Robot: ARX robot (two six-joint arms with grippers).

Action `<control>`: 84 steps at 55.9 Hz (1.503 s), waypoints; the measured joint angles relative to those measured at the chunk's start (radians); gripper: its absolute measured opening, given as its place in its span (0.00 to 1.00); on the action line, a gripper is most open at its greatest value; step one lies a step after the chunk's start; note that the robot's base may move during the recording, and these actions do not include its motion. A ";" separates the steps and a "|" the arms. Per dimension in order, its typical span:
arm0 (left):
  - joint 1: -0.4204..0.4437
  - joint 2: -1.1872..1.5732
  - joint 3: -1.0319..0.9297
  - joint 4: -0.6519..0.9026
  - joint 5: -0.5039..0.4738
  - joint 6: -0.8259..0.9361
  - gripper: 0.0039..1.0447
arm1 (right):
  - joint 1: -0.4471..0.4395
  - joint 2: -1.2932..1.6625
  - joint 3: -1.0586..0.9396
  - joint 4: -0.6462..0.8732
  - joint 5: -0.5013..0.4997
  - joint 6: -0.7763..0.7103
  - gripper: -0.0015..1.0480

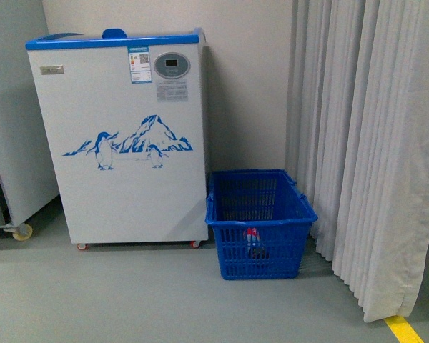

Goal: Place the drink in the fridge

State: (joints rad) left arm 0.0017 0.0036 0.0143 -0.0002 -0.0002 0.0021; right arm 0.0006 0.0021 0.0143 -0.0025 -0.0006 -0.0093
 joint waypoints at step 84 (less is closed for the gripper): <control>0.000 0.000 0.000 0.000 0.000 0.000 0.92 | 0.000 0.000 0.000 0.000 0.000 0.000 0.93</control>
State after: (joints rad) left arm 0.0017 0.0036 0.0143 -0.0002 -0.0002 0.0021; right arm 0.0006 0.0021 0.0143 -0.0025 -0.0006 -0.0093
